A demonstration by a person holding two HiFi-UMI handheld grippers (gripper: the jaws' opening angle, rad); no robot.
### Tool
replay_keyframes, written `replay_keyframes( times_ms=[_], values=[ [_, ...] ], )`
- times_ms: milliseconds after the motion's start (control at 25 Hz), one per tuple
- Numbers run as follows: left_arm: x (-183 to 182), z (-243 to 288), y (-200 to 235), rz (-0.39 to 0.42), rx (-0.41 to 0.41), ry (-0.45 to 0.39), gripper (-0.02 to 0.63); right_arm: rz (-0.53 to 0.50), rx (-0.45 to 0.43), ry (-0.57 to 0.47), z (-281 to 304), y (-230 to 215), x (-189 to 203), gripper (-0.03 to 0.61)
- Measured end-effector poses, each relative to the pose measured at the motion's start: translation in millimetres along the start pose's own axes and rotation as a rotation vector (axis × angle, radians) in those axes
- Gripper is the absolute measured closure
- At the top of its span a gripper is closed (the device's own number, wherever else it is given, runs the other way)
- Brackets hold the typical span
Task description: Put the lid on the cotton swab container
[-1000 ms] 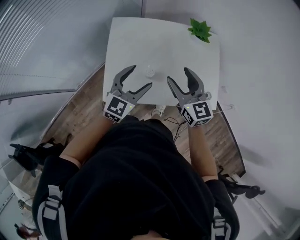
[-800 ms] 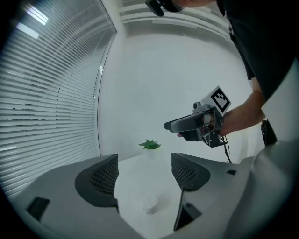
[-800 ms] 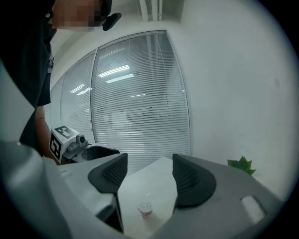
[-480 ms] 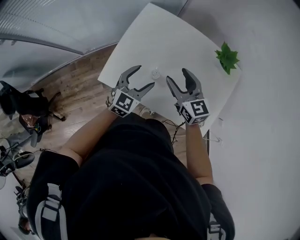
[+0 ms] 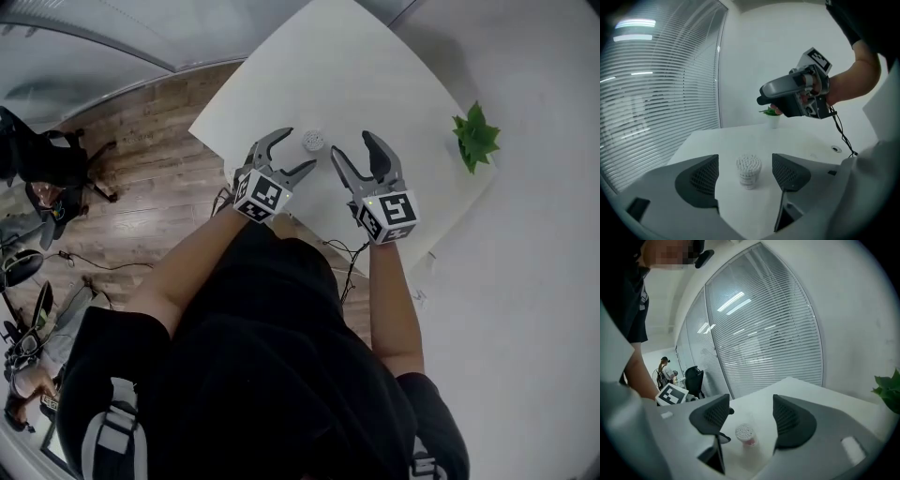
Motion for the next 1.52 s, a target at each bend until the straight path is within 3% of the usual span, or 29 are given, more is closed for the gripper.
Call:
replay_keyframes(
  times_ms=[240, 680, 1000, 1200, 1520],
  values=[
    [32, 25, 4, -0.038, -0.019, 0.056, 0.273, 0.016, -0.036, 0.043, 19, -5, 20, 0.285],
    [45, 44, 2, -0.070, -0.014, 0.029, 0.273, 0.025, -0.087, 0.040, 47, -6, 38, 0.321],
    [51, 51, 0, -0.061, -0.017, 0.021, 0.279, 0.050, -0.036, 0.008, 43, -18, 36, 0.322],
    [50, 51, -1, -0.052, -0.018, 0.009, 0.360, 0.080, -0.024, -0.010, 40, -18, 35, 0.336],
    [51, 54, -4, -0.052, -0.004, -0.001, 0.365, 0.131, 0.013, -0.054, 38, -33, 31, 0.365]
  ],
)
Point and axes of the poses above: the fingertips, and each gripper's own axes: z forward along the fingers, y to its left, x out of its underside, the point moved 3 cm from there along -z, backward along the fingers, and after that the axes turned 7 degrees about -x, right-handed, at the moved point
